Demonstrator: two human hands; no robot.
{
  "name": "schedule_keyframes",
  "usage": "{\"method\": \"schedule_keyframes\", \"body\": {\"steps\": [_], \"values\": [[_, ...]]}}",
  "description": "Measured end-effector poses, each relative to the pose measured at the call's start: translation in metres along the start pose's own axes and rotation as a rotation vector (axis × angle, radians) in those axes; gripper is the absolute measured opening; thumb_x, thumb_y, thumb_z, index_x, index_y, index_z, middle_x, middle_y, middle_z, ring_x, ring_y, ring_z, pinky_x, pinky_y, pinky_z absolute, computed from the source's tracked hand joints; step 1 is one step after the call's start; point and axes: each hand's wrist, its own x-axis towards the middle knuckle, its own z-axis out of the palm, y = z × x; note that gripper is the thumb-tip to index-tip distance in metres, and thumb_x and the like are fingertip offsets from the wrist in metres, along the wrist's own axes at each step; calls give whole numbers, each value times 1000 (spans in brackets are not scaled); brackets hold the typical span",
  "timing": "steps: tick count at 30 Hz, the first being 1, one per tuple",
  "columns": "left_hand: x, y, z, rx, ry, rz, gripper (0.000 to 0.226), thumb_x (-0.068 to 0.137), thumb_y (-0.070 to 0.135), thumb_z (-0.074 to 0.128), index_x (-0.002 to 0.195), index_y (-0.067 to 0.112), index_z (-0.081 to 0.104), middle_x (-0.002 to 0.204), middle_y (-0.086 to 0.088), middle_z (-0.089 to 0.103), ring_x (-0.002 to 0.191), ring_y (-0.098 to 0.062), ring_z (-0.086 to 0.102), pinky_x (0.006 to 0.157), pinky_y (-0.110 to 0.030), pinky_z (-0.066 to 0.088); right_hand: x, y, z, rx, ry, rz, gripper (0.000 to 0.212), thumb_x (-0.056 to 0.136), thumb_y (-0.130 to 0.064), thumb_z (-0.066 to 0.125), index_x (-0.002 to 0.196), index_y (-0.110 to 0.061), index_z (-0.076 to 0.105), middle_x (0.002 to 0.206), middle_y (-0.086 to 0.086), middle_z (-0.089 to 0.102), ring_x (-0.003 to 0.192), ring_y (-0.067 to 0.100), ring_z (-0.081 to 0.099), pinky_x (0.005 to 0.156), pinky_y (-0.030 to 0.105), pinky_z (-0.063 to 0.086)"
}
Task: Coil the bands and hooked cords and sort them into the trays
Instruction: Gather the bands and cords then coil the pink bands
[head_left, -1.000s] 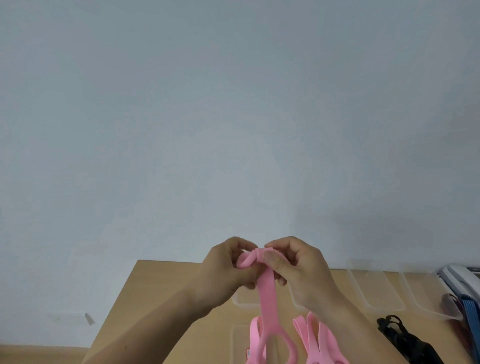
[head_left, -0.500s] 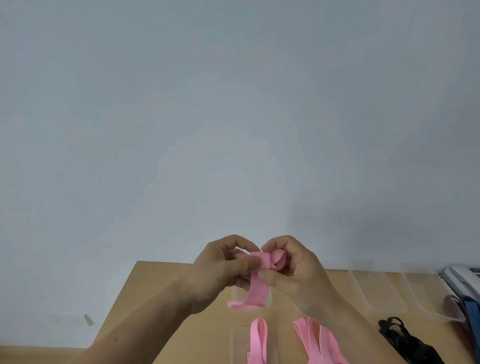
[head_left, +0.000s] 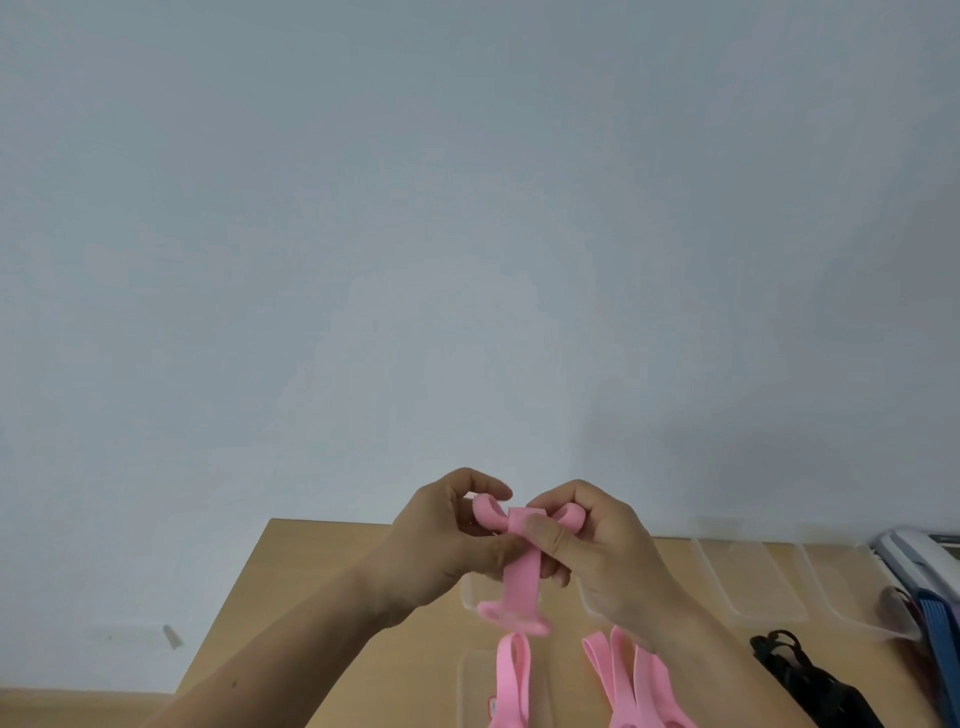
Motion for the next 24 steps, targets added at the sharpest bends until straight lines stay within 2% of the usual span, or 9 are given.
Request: {"method": "schedule_keyframes", "body": {"steps": [4,6,9,12,15,18,21,24], "values": [[0,5,1,81,-27,-59,40,74,18,84,102,2,61,89,-14,75,81,-30,73,66,-34,57,-1,2,-2,-11,8,-22,14,79,-21,82,85,-21,69,80,1,71,66,12,64,59,23,49],[0,6,0,78,-47,-87,41,73,15,83,104,1,59,91,-17,75,84,-35,72,66,-35,57,-3,3,-2,9,2,-29,15,78,-15,81,87,-21,69,80,0,70,67,11,64,59,21,49],[0,8,-1,40,-86,-116,41,71,7,78,106,-1,58,94,-21,74,81,-34,71,70,-38,58,-4,3,0,17,-17,-35,20,73,-17,79,89,-23,68,80,-2,70,68,11,64,60,20,50],[0,10,-1,-63,-113,-129,40,75,11,71,110,-2,59,96,-24,72,84,-34,70,74,-38,57,-4,4,0,1,-18,-36,27,72,-18,81,92,-28,67,83,-1,71,72,17,67,62,24,53],[0,10,1,-99,-95,-130,39,81,21,72,111,-2,60,96,-23,73,86,-32,72,73,-34,56,-3,5,-1,-16,-7,-26,31,69,-18,82,93,-31,66,90,2,72,79,26,71,68,37,60],[0,6,3,-76,-38,-89,35,78,17,78,105,-1,64,94,-24,72,80,-30,71,73,-36,56,-4,7,-1,-38,-6,-15,34,66,-18,82,93,-32,67,94,-2,72,87,23,71,76,43,61],[0,3,3,-49,-6,-29,30,75,14,78,101,3,66,96,-26,70,78,-30,69,74,-38,57,-5,9,-3,-11,-12,2,39,61,-24,85,94,-33,68,98,1,72,90,26,71,77,41,61],[0,1,3,40,43,31,26,76,13,78,98,8,66,95,-18,72,80,-34,70,76,-44,57,-6,5,-3,50,-33,23,45,61,-48,86,96,-25,70,92,8,72,74,25,65,67,34,54]]}}
